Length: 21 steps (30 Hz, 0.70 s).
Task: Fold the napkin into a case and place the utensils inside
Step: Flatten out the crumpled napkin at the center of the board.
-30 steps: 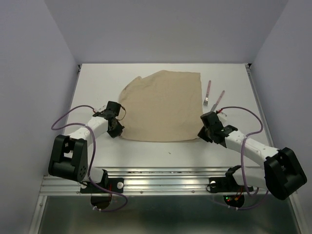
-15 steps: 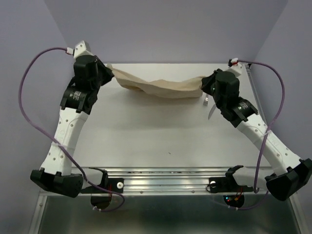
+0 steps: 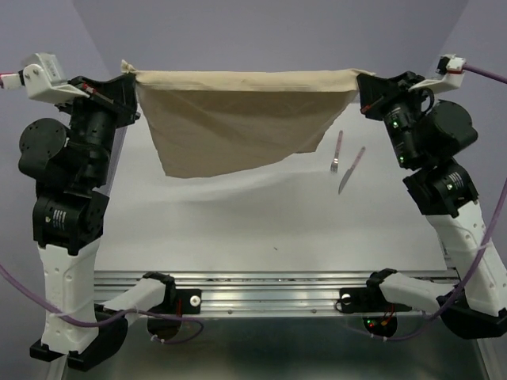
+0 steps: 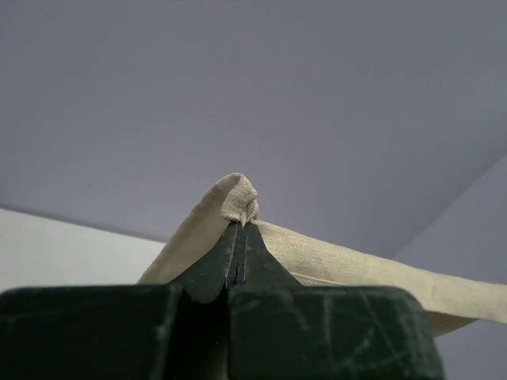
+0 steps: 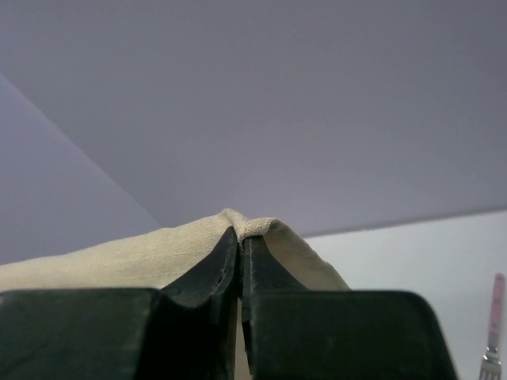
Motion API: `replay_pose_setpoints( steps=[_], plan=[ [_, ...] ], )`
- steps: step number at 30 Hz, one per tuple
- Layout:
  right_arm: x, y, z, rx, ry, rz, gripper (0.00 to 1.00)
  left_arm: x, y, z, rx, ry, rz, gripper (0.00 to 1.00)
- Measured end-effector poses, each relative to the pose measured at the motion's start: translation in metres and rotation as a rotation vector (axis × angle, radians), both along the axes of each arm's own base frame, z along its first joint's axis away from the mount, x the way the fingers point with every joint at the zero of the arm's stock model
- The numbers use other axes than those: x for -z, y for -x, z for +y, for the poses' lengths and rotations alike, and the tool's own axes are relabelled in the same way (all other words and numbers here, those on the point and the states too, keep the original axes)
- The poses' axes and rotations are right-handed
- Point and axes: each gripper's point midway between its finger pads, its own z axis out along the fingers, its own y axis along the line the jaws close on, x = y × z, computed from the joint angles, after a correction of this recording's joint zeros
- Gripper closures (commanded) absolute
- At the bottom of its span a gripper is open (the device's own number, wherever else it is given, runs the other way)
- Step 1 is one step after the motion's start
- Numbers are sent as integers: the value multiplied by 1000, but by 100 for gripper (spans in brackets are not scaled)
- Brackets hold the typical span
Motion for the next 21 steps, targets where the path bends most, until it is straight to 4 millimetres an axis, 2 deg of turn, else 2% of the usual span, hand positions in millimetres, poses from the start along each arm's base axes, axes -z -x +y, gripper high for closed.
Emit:
replay_pose_setpoints(
  steps=[1, 3, 5, 10, 12, 14, 17, 19, 20, 21],
  plan=[
    [-17, 12, -3, -19, -13, -46, 99, -7, 6, 2, 0, 2, -20, 100],
    [-34, 28, -6, -44, -28, -94, 99, -19, 21, 4, 5, 3, -60, 100],
    [-54, 52, -12, -79, -51, -159, 99, -28, 37, 5, 23, 3, -96, 100],
    [-76, 87, -16, -153, -93, -237, 99, -38, 68, 3, 71, 1, -147, 100],
    [-79, 93, -16, -167, -102, -249, 99, -41, 78, 4, 78, 4, -166, 100],
    [-74, 90, -15, -168, -102, -238, 99, -39, 80, 6, 72, 7, -164, 100],
    [-54, 70, -9, -140, -84, -179, 99, -22, 67, 8, 44, 4, -113, 100],
    [-27, 44, -4, -93, -57, -105, 99, 3, 48, 8, 17, -5, -42, 100],
    [-13, 31, -2, -71, -40, -66, 99, 27, 32, 8, -2, -15, 18, 100],
    [1, 19, 1, -52, -21, -31, 99, 42, 23, 8, -13, -23, 56, 100]
  ],
)
